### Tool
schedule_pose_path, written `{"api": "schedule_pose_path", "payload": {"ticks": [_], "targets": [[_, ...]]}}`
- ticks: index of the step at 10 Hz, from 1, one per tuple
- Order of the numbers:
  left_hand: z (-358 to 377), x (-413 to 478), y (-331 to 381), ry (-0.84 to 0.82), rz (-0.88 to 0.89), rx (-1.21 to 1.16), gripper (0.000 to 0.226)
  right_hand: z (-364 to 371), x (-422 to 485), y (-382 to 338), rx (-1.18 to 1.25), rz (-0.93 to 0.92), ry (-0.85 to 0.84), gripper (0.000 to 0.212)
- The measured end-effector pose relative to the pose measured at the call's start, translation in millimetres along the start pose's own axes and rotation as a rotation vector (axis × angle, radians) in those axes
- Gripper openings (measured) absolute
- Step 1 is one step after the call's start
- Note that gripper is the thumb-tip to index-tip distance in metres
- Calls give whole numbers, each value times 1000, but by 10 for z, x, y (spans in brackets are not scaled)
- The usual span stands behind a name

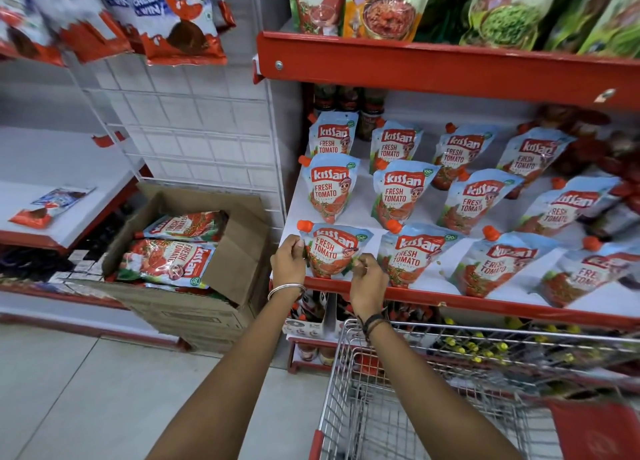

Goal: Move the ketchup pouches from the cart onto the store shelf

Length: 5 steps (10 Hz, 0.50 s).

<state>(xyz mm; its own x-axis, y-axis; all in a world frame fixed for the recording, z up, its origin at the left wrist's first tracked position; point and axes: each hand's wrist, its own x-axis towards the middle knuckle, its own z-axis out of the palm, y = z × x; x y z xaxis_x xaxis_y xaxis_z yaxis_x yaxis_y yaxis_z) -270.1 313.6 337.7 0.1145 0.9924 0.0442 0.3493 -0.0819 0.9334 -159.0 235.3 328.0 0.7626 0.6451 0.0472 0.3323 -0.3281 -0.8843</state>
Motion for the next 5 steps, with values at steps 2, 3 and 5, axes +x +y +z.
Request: {"api": "schedule_pose_path", "payload": {"ticks": [2,3,5], "targets": [[10,-81,224,43,-6,115,25,-25,34,-17,30,21,-49,20],[15,-140,242,37,0,105,26,-71,-32,-48,42,31,-87,24],[62,-372,300,106,-17,15,30,-158,-194,-70,124,10,-183,39]]}}
